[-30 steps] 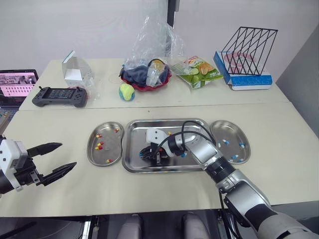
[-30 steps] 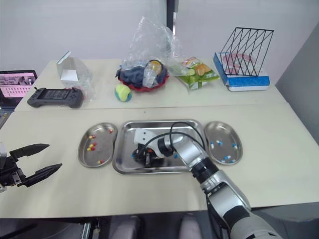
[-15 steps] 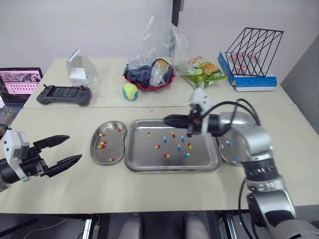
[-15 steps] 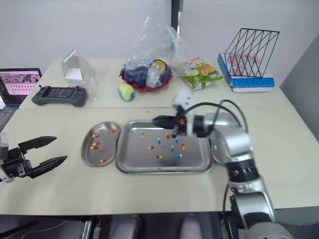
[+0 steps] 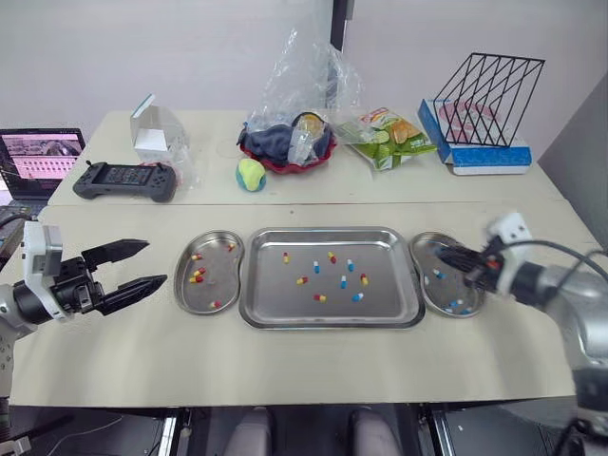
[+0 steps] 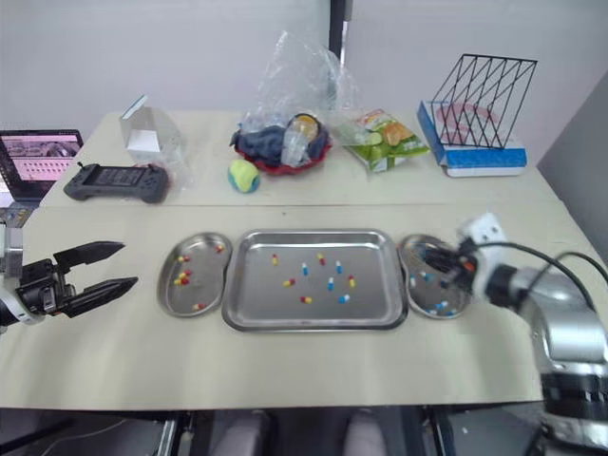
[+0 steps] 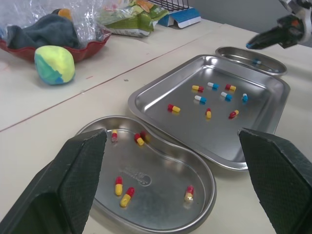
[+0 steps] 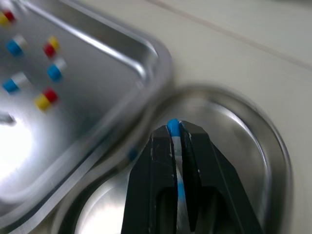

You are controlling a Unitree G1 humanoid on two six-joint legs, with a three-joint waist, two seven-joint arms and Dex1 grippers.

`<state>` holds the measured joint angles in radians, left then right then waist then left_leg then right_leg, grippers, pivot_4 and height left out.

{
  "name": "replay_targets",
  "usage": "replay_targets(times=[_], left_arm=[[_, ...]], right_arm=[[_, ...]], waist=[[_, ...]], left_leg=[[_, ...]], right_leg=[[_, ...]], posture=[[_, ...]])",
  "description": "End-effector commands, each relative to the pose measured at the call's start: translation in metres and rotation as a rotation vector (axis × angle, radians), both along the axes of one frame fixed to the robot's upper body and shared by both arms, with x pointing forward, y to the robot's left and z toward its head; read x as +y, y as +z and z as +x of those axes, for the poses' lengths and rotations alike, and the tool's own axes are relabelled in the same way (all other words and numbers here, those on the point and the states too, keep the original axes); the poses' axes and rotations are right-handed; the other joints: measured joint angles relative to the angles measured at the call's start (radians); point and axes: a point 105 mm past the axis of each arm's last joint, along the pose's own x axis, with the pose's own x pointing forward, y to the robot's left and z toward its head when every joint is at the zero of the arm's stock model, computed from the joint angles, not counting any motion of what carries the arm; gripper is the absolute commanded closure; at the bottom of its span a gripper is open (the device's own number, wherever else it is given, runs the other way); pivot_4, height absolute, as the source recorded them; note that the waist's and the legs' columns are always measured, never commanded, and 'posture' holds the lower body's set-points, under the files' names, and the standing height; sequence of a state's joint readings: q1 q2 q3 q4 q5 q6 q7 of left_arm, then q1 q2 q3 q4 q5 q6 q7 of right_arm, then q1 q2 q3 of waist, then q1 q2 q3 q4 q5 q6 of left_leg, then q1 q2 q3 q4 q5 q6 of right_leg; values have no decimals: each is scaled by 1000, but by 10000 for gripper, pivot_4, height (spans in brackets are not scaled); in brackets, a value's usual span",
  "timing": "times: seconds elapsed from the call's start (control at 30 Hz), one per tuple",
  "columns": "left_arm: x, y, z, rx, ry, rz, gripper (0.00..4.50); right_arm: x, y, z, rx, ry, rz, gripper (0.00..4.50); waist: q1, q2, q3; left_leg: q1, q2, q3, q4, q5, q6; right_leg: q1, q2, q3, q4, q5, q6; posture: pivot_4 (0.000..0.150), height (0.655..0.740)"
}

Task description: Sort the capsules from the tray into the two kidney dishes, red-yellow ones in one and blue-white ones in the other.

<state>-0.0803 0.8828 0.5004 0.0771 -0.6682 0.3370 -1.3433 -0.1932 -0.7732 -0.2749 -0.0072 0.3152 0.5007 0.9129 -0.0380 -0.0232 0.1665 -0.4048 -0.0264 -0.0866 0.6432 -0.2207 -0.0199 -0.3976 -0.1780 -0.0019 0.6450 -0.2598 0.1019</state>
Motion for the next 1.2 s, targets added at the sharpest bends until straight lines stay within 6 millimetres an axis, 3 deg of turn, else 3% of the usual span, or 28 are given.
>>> replay_targets(times=[0.03,0.37,0.8,0.87,0.97,1.2], left_arm=[[0,10,-1,-33,-20,34,0],[3,5,0,-27,-19,56,0],[8,3,0,-37,4,73,0],[13,2,2,-39,30,74,0],[26,-1,5,-56,90,98,0],[68,-5,11,-101,290,100,0]], right_arm=[[-12,9,-5,-52,-9,-52,44593],[-3,5,-1,-36,8,-36,44593],[-6,31,-4,-70,41,-7,989],[-8,45,-10,-114,76,31,154],[-30,63,-23,-191,51,66,154],[-104,60,-43,-284,-202,54,154]], waist=[[-6,0,0],[-2,0,0],[1,0,0],[1,0,0],[6,0,0],[12,0,0]], left_leg=[[1,0,1,0,0,0],[3,1,2,0,0,0],[3,1,2,0,0,0],[3,1,2,0,0,0],[3,1,2,0,0,0],[7,1,3,0,0,1]], right_leg=[[0,0,0,-1,0,0],[2,0,1,-3,0,-1],[3,0,1,-4,0,-1],[3,0,1,-4,0,-2],[4,0,1,-4,0,-1],[8,0,1,-8,0,-1]], posture=[[1500,7346],[1500,7346],[1500,7346],[1500,7346],[1500,7346],[1500,7346]])
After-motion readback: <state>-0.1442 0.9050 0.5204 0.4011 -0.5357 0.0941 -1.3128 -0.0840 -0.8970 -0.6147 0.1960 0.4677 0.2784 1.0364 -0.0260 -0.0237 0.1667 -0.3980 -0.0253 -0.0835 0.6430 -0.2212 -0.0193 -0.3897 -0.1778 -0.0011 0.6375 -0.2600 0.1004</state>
